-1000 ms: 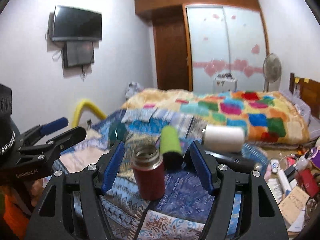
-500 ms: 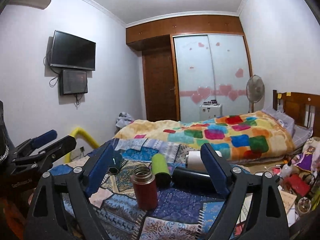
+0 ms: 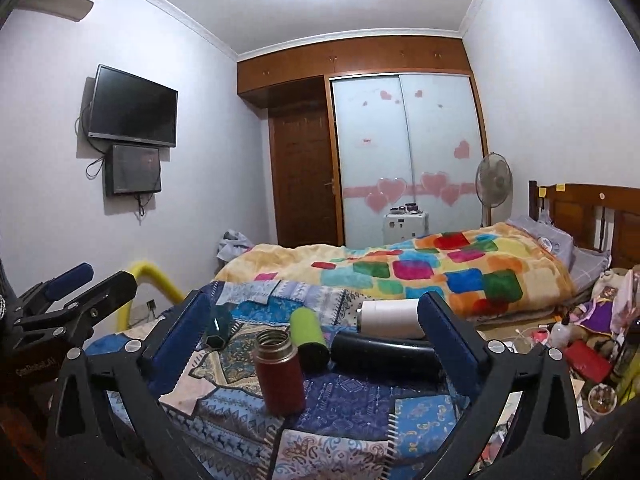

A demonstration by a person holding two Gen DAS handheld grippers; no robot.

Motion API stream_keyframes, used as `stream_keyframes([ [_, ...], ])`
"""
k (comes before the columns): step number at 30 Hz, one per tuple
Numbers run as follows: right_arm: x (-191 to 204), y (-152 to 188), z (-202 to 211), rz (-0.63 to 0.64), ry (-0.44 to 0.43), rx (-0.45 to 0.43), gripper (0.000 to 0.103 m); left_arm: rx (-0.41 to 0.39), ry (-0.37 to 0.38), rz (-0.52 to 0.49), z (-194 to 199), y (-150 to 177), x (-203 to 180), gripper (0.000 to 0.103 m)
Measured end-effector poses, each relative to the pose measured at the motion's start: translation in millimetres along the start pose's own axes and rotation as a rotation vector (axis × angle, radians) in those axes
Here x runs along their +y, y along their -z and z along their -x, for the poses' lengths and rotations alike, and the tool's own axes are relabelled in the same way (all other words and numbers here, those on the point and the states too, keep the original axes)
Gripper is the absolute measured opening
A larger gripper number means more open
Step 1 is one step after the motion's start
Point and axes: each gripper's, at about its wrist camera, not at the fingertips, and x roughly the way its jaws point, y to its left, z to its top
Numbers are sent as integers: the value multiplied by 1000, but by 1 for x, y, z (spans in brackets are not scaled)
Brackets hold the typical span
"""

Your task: Flip cup upright

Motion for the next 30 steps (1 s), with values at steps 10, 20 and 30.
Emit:
stream_keyframes([
  [10,2,0,3,10,-3,-4,103,3,2,0,-1,2,0,103],
  [20,4,-2,3,14,-6,-4,103,7,3,1,-2,3,1,103],
  [30,4,-4,4,16,-5,-7,103,13,8,2,-3,5,1,103],
])
